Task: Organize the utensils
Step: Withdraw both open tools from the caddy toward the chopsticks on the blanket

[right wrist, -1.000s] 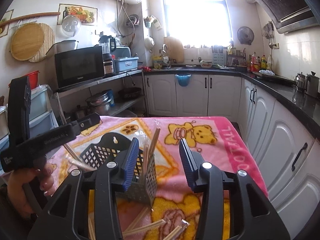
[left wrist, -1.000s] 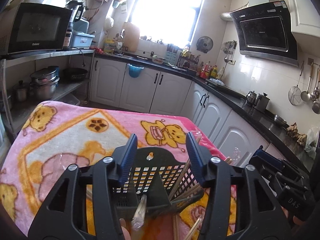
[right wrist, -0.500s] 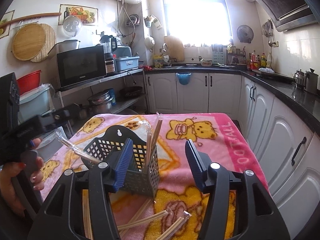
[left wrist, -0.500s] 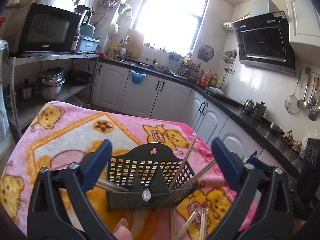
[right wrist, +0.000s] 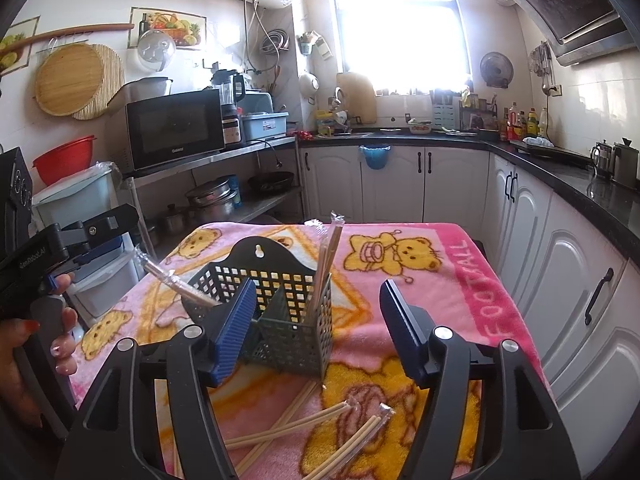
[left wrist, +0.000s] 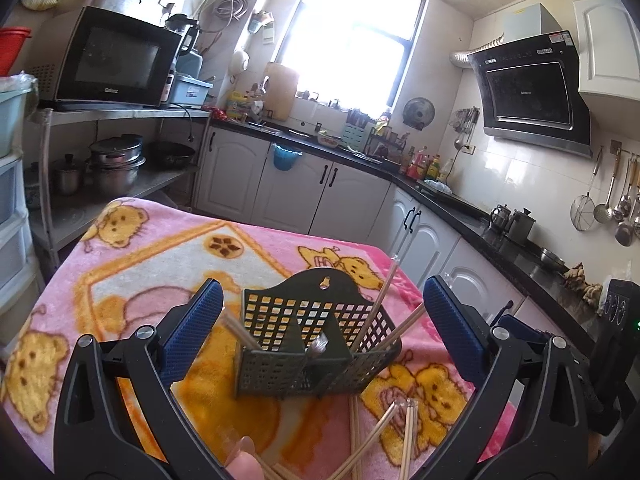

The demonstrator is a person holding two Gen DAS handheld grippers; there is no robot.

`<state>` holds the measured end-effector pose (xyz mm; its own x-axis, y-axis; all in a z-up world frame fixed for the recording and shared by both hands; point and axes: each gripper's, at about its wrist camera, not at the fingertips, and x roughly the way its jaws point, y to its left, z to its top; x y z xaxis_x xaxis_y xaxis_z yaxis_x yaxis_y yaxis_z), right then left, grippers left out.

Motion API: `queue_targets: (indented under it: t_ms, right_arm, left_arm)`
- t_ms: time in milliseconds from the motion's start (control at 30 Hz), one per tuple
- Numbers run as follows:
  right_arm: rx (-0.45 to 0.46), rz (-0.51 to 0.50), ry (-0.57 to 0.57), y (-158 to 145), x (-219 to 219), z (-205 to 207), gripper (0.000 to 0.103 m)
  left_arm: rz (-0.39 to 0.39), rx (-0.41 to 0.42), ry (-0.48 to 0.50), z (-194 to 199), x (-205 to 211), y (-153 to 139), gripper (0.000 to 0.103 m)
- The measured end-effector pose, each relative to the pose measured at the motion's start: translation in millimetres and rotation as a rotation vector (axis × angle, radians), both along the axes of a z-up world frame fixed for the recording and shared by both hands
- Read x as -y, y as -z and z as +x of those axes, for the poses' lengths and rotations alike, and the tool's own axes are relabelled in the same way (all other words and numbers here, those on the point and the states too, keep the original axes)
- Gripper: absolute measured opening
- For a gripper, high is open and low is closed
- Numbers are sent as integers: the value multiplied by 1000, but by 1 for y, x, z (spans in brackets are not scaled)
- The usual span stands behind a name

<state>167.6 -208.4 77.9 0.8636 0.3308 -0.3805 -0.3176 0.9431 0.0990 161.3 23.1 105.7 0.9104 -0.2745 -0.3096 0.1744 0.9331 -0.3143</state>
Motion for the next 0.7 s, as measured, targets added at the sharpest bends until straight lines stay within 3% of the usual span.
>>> queue_targets:
  t_ms: [700]
  right_arm:
    - [-43, -31, -57, 18, -16, -21, 65]
  left_arm:
    - [24, -56, -21, -24, -9, 26, 92]
